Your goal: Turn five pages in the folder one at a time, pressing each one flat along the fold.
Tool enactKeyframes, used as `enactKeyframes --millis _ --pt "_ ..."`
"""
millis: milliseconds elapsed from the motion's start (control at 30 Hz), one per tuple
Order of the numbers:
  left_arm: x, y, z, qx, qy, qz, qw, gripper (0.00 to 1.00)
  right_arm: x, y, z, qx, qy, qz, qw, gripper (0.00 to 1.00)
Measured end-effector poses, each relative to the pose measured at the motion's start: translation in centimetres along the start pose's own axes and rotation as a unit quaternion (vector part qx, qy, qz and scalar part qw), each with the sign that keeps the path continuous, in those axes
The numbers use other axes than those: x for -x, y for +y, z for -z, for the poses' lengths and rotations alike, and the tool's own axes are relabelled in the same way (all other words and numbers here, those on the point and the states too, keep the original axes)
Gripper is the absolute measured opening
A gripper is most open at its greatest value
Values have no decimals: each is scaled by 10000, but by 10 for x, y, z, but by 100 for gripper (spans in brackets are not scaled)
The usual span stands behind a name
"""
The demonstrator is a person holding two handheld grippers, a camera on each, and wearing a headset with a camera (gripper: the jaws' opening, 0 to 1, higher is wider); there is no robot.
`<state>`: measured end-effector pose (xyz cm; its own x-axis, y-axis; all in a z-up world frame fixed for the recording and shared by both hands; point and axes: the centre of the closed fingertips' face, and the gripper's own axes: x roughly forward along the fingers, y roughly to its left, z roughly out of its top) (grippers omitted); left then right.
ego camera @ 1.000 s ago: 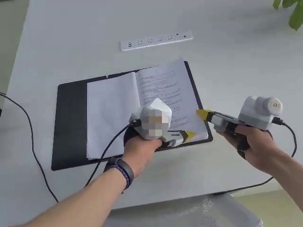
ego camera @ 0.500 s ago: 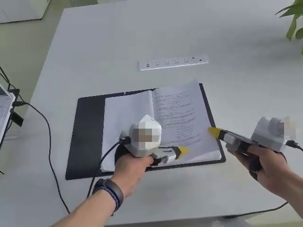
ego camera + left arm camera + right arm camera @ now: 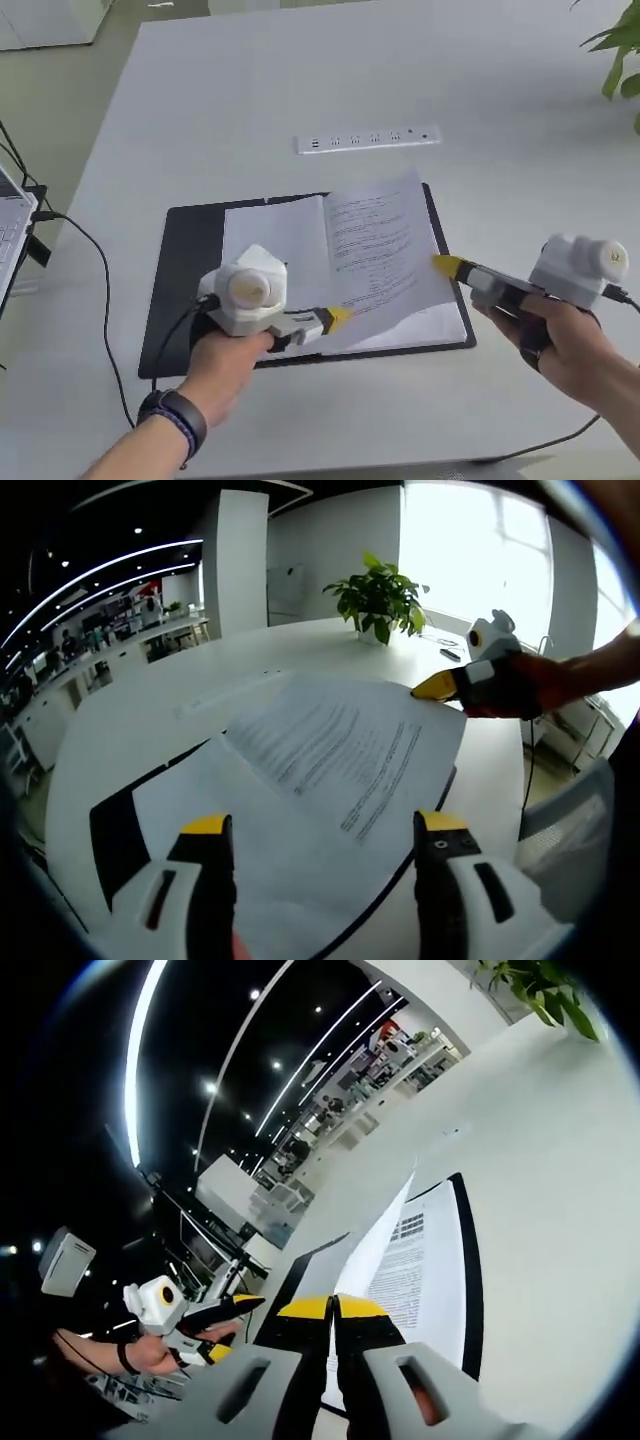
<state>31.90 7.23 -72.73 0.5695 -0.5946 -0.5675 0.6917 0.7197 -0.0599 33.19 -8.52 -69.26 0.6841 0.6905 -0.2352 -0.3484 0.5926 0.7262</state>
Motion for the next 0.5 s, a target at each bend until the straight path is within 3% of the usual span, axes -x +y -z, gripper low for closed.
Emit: enactKeyframes --millis 233,500 --pt "23 28 3 234 -121 -323 9991 73 -15 28 -4 200 33 -361 9991 0" --pt "46 50 7 415 -245 -555 9973 74 -35 63 -3 403 150 -804 9958 0"
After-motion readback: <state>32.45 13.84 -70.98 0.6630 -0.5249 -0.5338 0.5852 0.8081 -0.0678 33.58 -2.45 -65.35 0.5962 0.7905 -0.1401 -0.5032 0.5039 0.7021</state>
